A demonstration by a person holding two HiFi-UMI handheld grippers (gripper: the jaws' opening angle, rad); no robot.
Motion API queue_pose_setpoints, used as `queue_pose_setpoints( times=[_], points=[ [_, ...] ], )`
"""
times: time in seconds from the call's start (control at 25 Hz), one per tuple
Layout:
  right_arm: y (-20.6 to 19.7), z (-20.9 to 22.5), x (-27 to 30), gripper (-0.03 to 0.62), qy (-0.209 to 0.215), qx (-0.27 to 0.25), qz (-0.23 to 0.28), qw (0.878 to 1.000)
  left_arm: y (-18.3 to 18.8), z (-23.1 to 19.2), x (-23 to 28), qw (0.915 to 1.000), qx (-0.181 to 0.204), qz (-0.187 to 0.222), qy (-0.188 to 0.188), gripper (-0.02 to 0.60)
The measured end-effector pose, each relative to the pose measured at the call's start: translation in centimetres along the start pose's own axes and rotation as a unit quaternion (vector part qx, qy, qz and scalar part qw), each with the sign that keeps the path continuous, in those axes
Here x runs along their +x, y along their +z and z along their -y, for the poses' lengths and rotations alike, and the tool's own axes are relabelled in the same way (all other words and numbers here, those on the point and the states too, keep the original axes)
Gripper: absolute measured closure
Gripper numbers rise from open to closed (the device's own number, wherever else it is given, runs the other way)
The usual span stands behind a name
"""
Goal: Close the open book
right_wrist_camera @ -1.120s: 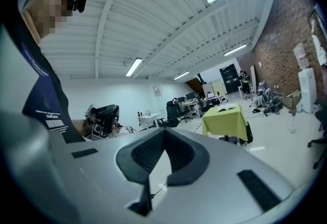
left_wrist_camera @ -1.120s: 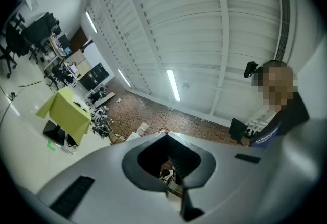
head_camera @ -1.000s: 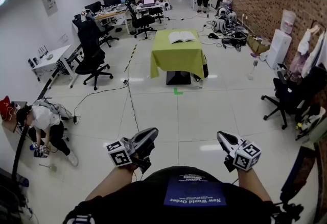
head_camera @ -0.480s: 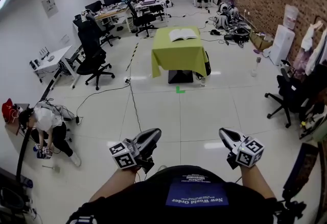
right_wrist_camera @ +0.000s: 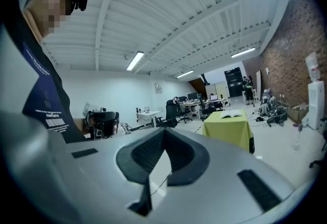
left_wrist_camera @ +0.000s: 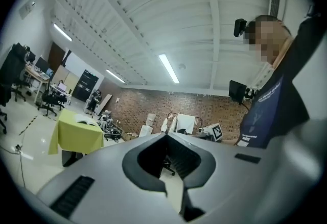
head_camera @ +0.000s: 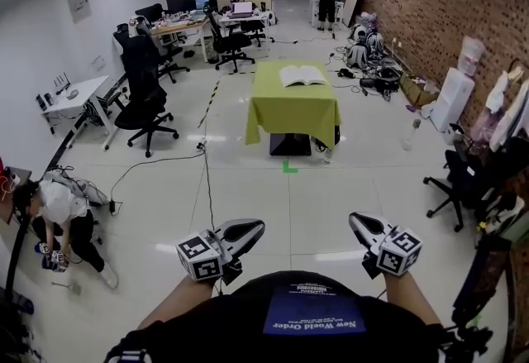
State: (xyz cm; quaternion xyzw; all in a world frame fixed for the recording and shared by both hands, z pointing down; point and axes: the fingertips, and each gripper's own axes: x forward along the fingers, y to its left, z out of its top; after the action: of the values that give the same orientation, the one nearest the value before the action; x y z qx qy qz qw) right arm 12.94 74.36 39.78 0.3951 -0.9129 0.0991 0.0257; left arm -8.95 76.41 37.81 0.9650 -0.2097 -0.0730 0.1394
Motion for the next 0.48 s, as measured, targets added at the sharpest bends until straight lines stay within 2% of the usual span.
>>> queue_pose_setpoints(
  times=[0.08,0.2,0.48],
  points=[
    [1.2,-0.3,3.1,0.608,-0.002,-0.003,0.004,1.000,1.7,-2.7,-1.4,0.9999,0.009,0.006,-0.004,0.575],
    [2.2,-0.8,7.1,0.608,0.001,-0.004,0.007,1.000,3.2,-6.5,-3.0,0.9998,0.001,0.018,-0.007,0.575],
    [1.5,-0.2,13.5,0.608,-0.014,0.002,-0.011,1.000,2.9,-13.0,-3.5,0.9989,-0.028,0.013,-0.035,0.575]
  ],
)
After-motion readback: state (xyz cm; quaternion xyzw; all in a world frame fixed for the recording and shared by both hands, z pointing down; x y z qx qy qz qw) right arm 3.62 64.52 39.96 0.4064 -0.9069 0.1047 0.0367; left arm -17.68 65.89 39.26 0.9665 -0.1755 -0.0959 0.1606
